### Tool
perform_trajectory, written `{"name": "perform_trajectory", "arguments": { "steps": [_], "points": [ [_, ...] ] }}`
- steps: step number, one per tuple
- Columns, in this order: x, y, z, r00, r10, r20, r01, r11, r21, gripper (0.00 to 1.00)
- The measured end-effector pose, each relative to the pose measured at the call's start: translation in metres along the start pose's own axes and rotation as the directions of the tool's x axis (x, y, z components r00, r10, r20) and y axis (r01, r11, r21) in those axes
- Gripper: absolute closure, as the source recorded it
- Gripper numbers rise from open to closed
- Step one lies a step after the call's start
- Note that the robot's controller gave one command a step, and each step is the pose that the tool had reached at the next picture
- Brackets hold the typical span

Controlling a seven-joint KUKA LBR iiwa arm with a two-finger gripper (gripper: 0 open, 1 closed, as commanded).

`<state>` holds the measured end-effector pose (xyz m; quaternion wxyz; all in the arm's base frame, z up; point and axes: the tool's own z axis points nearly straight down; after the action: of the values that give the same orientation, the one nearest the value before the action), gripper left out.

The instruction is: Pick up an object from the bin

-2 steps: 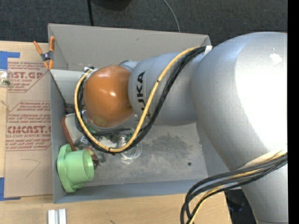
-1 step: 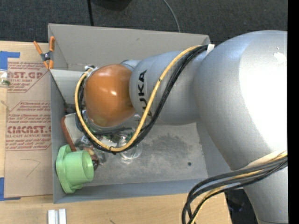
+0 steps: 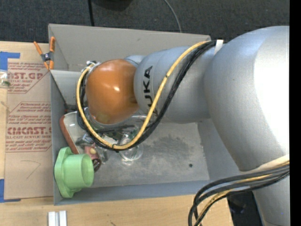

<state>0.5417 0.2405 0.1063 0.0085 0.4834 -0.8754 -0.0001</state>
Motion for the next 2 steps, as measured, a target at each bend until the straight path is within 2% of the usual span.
{"name": "perform_trajectory", "arguments": {
  "steps": [2],
  "points": [
    [-0.003, -0.002, -0.037, 1.0, -0.001, 0.01, 0.0, 1.0, 0.008, 1.0]
  ]
}}
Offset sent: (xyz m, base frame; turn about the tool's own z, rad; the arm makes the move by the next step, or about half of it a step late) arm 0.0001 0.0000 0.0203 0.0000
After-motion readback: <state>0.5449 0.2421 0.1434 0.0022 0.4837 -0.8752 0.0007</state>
